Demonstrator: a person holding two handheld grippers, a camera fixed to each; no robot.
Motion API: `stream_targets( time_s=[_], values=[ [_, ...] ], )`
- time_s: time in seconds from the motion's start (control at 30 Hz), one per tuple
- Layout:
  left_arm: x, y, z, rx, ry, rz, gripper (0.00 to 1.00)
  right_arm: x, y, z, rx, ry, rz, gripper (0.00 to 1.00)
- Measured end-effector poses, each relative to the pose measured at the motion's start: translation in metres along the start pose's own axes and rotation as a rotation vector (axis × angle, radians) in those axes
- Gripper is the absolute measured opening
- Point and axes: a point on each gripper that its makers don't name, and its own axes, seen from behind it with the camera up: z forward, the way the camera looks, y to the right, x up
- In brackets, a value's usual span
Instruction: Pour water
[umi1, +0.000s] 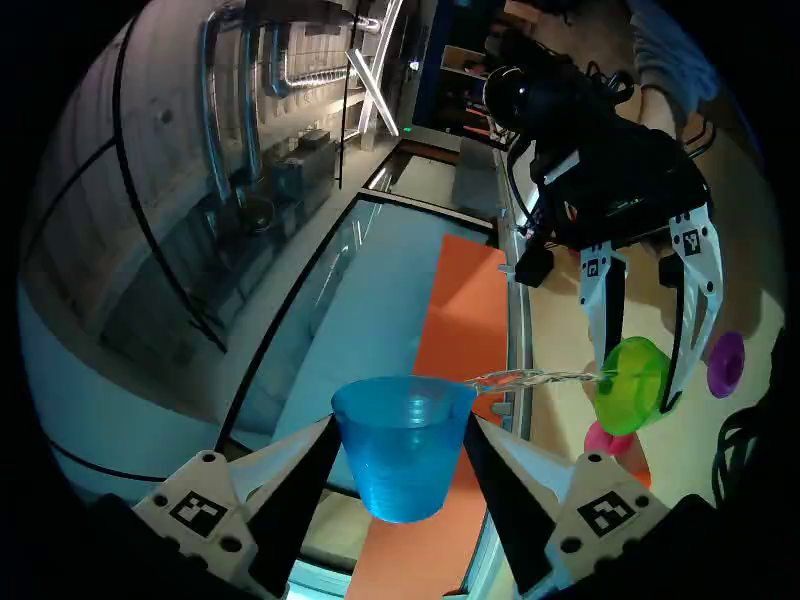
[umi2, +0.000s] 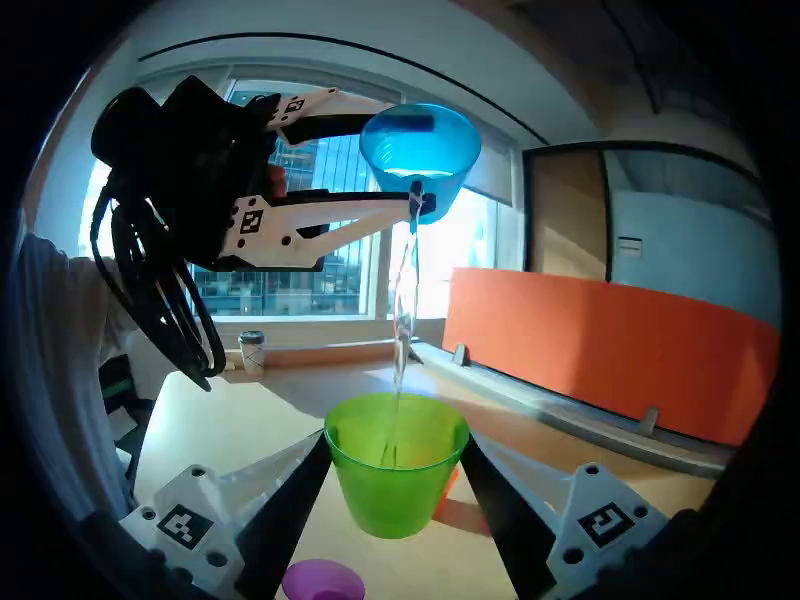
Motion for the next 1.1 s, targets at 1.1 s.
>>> stream_targets(
  time_s=[1.1],
  values=[
    [0.006, -0.011, 0.006, 0.006, 0.005, 0.160, 0.85, 0.009, 0.003, -0.002, -0.010, 0.022, -0.002, 0.91]
  ],
)
